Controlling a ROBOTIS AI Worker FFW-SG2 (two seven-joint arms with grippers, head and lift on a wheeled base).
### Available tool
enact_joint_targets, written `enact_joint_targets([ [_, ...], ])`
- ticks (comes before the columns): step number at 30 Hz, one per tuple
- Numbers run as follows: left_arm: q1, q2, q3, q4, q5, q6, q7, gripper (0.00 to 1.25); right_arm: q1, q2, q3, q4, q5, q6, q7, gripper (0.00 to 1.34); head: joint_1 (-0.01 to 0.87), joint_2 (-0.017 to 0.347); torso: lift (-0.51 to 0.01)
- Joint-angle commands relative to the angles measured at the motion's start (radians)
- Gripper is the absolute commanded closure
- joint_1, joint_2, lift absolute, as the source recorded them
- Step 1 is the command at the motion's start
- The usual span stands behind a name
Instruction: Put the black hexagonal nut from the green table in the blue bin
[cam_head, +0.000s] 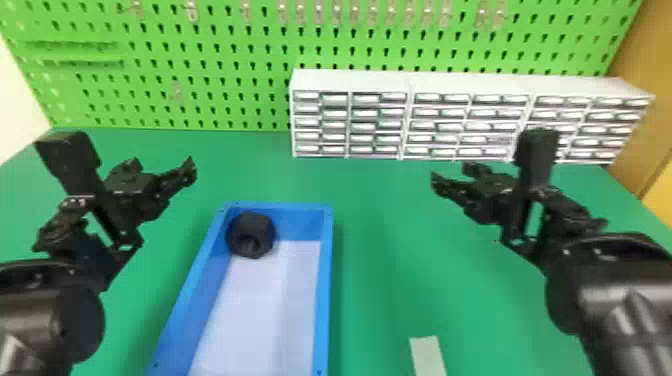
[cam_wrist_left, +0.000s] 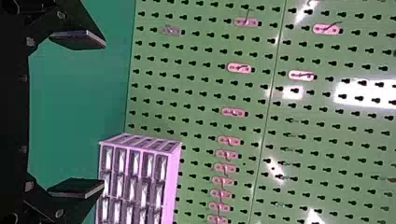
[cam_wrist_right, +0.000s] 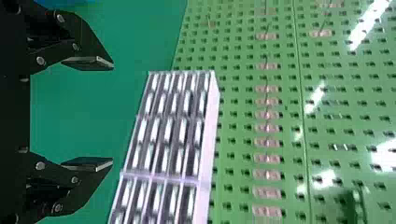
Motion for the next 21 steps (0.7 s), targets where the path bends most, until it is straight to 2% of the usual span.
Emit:
enact_joint_targets([
  [1, 0.002, 0.000, 0.003, -0.002, 0.000, 0.000, 0.000, 0.22, 0.041, 0.016, -0.072, -0.028, 0.025, -0.030, 0.000, 0.53, 0.666, 0.032, -0.100],
  [11, 0.005, 0.000, 0.003, -0.002, 0.008, 0.000, 0.000, 0.22, 0.127, 0.073, -0.217, -0.075, 0.023, -0.103, -0.020, 0.53, 0.666, 0.032, -0.100],
  [15, 0.005, 0.000, -0.002, -0.002, 0.005, 0.000, 0.000, 0.22, 0.155, 0.091, -0.275, -0.078, -0.044, -0.107, -0.020, 0.53, 0.666, 0.032, -0.100],
  [21, 0.006, -0.002, 0.004, -0.001, 0.003, 0.000, 0.000, 0.22, 0.187, 0.090, -0.338, -0.078, -0.148, -0.098, -0.020, 0.53, 0.666, 0.032, -0.100],
])
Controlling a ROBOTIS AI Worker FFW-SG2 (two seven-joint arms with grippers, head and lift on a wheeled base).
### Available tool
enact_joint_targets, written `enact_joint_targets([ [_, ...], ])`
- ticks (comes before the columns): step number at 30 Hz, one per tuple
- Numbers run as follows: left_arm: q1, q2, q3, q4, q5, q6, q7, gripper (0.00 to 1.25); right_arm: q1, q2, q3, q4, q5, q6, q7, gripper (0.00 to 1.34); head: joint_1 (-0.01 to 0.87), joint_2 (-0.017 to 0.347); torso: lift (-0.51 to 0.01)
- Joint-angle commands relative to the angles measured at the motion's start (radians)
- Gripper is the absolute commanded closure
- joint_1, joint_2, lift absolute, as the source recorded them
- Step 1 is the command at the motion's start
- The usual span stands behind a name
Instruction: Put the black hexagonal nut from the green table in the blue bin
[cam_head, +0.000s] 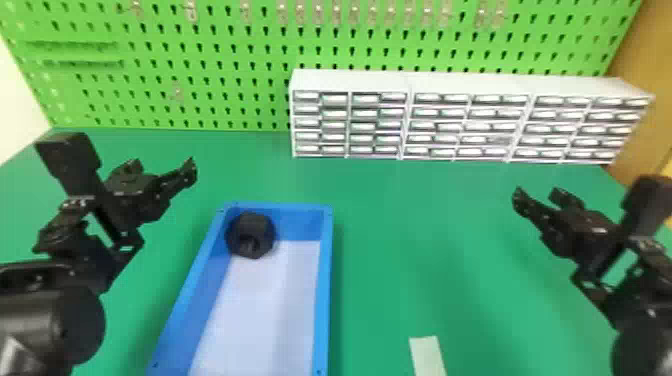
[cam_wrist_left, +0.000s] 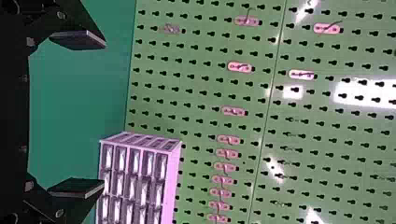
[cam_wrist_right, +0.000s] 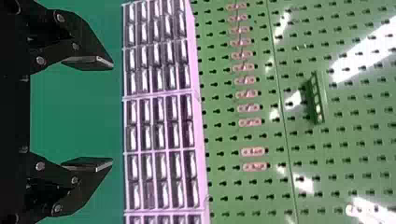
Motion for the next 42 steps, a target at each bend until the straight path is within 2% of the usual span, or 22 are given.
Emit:
enact_joint_targets([
  [1, 0.003, -0.001, 0.011, 0.001, 0.009, 0.000, 0.002, 0.22, 0.020, -0.005, -0.042, 0.000, -0.070, 0.013, 0.000, 0.53, 0.666, 0.032, -0.100],
  [7, 0.009, -0.001, 0.025, 0.024, 0.062, 0.000, 0.002, 0.22, 0.024, -0.019, -0.068, 0.001, -0.116, 0.045, 0.002, 0.53, 0.666, 0.032, -0.100],
  [12, 0.014, -0.001, 0.029, 0.037, 0.072, 0.000, 0.002, 0.22, 0.027, -0.024, -0.073, 0.003, -0.121, 0.056, 0.002, 0.53, 0.666, 0.032, -0.100],
  [28, 0.018, -0.002, 0.018, 0.080, 0.091, -0.002, 0.002, 0.22, 0.030, -0.004, -0.096, 0.023, -0.109, 0.086, 0.002, 0.53, 0.666, 0.032, -0.100],
  [42, 0.017, -0.002, 0.018, 0.081, 0.094, -0.002, 0.002, 0.22, 0.015, -0.034, -0.075, 0.029, -0.104, 0.189, 0.002, 0.53, 0.666, 0.032, -0.100],
])
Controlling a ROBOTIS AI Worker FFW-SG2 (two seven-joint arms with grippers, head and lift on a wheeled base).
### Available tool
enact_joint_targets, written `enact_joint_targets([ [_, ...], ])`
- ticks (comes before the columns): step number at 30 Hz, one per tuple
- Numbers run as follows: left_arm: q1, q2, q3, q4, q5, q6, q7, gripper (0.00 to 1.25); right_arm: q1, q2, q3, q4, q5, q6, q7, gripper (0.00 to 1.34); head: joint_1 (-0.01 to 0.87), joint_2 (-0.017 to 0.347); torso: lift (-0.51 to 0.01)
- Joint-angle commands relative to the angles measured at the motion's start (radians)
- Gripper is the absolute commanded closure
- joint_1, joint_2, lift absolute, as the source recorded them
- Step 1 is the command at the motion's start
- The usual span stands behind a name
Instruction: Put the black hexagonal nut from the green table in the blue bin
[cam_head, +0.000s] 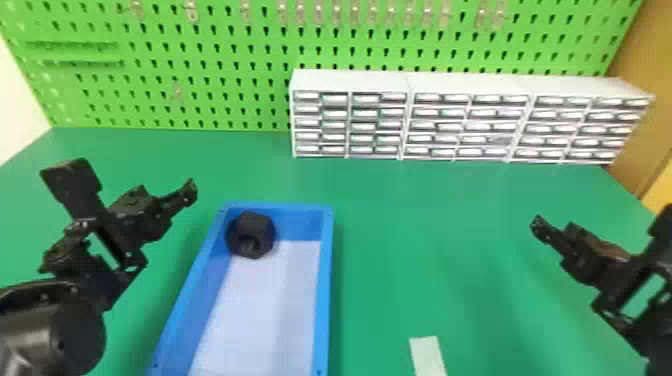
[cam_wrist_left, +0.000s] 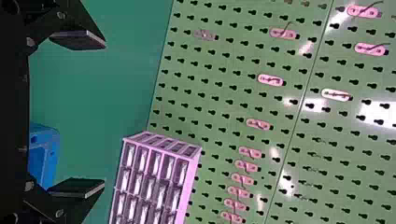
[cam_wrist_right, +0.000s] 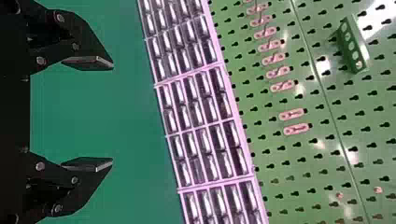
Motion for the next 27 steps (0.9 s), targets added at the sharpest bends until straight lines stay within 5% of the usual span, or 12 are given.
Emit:
enact_joint_targets([
  [1, 0.000, 0.000, 0.000, 0.000, 0.000, 0.000, 0.000, 0.22, -0.004, -0.009, 0.003, 0.000, 0.004, 0.035, 0.000, 0.53, 0.666, 0.032, -0.100],
  [12, -0.002, 0.000, 0.000, 0.000, 0.000, 0.000, 0.000, 0.22, -0.010, -0.023, 0.006, 0.006, 0.004, 0.072, 0.005, 0.52, 0.666, 0.032, -0.100],
  [20, -0.002, 0.000, -0.003, 0.000, 0.000, 0.000, 0.000, 0.22, -0.047, -0.049, -0.005, 0.066, 0.001, 0.088, 0.144, 0.52, 0.666, 0.032, -0.100],
  [27, -0.002, 0.000, -0.005, 0.000, 0.000, 0.000, 0.000, 0.22, -0.053, -0.057, -0.008, 0.067, 0.018, 0.093, 0.158, 0.52, 0.666, 0.032, -0.100],
])
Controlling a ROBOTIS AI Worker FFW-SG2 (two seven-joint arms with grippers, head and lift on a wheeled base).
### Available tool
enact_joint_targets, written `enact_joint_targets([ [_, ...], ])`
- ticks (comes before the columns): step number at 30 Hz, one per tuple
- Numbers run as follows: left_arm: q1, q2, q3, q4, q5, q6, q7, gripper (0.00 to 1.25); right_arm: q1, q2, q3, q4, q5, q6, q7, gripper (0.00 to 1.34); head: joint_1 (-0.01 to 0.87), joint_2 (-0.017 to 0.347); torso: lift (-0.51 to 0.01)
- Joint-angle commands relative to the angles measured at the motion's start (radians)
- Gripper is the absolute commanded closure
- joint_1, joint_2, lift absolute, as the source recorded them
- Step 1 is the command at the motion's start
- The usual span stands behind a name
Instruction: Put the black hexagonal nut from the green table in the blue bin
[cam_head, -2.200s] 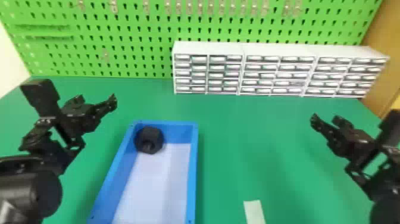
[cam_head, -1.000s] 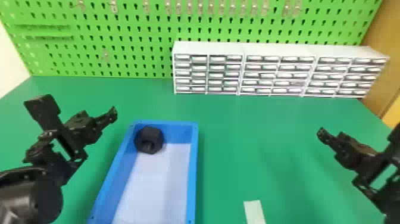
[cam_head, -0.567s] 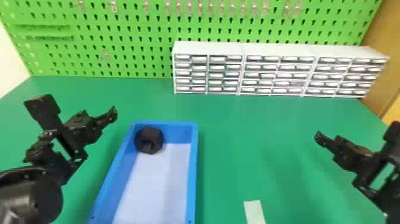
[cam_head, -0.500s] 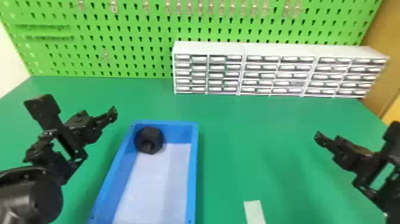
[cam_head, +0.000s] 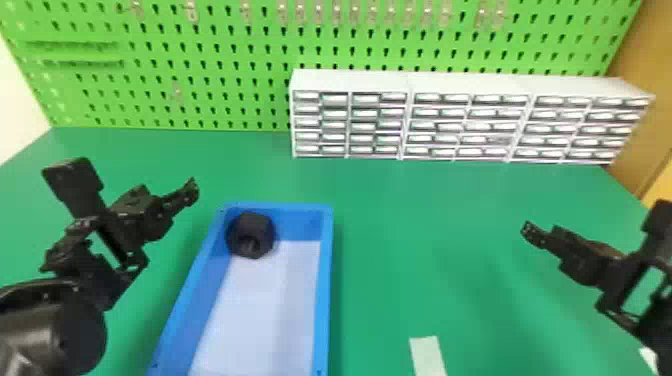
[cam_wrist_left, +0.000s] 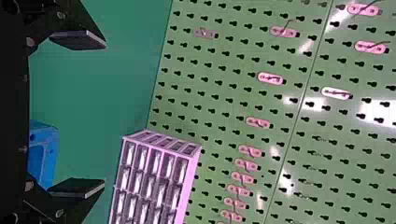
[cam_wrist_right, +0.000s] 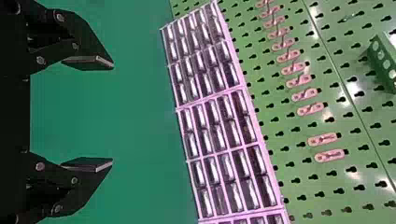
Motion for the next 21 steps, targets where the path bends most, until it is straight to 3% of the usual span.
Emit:
enact_joint_targets([
  [1, 0.000, 0.000, -0.001, 0.000, 0.000, 0.000, 0.000, 0.22, -0.002, 0.003, -0.007, 0.001, 0.005, 0.001, -0.001, 0.52, 0.666, 0.032, -0.100],
  [21, -0.003, 0.000, 0.001, 0.000, -0.005, 0.002, 0.000, 0.22, -0.007, 0.017, -0.020, 0.001, 0.023, 0.000, 0.001, 0.52, 0.666, 0.032, -0.100],
])
